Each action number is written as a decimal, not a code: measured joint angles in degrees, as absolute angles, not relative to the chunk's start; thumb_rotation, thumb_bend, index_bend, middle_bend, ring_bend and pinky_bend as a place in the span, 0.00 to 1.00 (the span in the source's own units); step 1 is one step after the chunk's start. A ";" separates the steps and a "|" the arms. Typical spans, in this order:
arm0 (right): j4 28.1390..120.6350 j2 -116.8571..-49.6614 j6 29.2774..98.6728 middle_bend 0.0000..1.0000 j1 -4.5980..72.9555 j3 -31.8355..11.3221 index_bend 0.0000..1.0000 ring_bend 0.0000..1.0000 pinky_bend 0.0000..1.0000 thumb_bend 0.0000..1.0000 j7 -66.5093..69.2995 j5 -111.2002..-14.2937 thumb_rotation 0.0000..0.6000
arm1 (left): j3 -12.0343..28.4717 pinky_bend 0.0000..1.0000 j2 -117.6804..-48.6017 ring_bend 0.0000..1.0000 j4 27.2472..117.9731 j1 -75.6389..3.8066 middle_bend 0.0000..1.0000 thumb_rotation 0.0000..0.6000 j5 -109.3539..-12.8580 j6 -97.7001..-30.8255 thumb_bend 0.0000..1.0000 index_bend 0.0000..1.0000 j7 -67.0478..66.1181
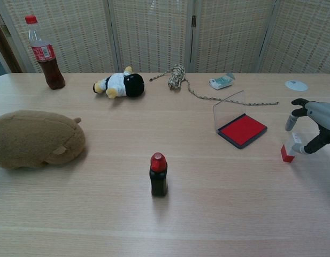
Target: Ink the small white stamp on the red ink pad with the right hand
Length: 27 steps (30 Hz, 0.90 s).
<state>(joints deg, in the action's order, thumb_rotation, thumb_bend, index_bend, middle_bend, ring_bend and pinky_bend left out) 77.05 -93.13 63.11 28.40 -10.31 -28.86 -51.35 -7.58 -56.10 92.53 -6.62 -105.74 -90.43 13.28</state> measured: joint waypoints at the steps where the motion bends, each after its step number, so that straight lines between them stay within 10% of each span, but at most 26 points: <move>1: 76.83 -93.31 63.39 0.02 28.33 -10.26 0.39 0.00 0.00 0.27 -28.65 -51.62 1.00 | -7.58 0.06 -56.13 0.00 92.42 -6.63 0.00 1.00 -105.80 -90.51 0.34 0.00 13.44; 27: 72.52 -95.51 62.50 0.04 28.08 -10.61 0.53 0.00 0.00 0.26 -27.18 -52.17 1.00 | -7.28 0.06 -56.63 0.00 91.08 -6.77 0.00 1.00 -106.06 -91.58 0.34 0.00 15.15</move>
<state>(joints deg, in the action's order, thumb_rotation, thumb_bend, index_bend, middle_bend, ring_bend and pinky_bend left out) 72.52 -95.51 62.50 28.08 -10.61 -27.18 -52.17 -7.28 -56.63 91.08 -6.77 -106.06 -91.58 15.15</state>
